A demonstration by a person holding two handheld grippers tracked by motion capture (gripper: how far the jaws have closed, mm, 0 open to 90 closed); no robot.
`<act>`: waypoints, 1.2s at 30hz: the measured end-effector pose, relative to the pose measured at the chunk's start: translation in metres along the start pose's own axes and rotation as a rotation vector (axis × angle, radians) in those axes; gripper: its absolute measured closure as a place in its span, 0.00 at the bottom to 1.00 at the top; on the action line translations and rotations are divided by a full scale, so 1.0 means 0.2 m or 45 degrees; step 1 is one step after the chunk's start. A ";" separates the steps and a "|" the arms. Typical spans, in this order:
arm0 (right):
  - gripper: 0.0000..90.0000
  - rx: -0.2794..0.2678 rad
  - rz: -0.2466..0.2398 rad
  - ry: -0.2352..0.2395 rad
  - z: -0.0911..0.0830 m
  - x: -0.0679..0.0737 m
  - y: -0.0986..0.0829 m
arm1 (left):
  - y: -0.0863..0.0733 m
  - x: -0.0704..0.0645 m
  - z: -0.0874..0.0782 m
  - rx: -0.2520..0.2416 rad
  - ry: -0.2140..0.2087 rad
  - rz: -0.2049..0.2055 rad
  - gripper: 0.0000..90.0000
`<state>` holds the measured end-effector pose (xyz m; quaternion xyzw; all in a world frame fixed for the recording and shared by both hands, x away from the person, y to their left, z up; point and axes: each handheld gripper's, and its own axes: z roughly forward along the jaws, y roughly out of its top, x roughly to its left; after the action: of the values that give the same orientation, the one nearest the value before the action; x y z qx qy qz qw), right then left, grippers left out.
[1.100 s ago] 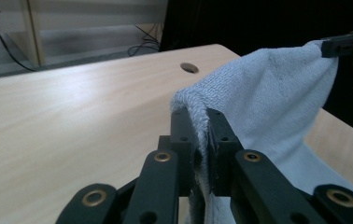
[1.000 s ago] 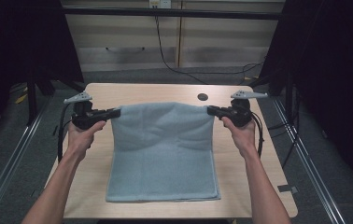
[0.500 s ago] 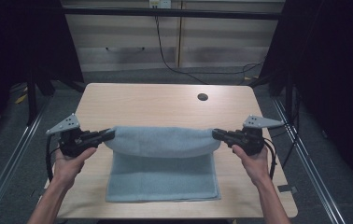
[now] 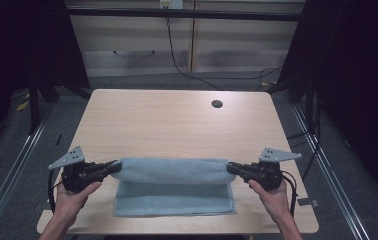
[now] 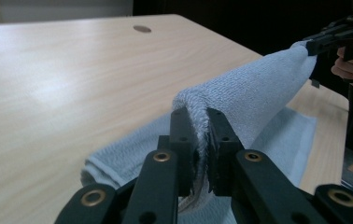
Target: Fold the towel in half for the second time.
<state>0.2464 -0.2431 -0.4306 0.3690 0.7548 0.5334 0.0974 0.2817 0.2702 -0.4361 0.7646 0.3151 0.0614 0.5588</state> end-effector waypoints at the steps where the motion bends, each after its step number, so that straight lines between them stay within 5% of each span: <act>1: 0.94 0.015 0.011 0.005 0.01 0.01 -0.03 | -0.01 -0.01 0.00 0.013 0.006 0.002 0.92; 21: 0.89 0.151 0.089 0.046 0.02 0.06 -0.30 | -0.29 -0.08 -0.01 0.207 -0.043 -0.038 0.89; 36: 0.69 0.139 0.103 0.065 -0.04 0.12 -0.34 | -0.29 -0.10 -0.13 0.118 -0.041 -0.109 0.65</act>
<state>0.1935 -0.2429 -0.4818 0.3901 0.7695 0.5043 0.0363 0.2302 0.2892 -0.4726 0.7763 0.3411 0.0107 0.5300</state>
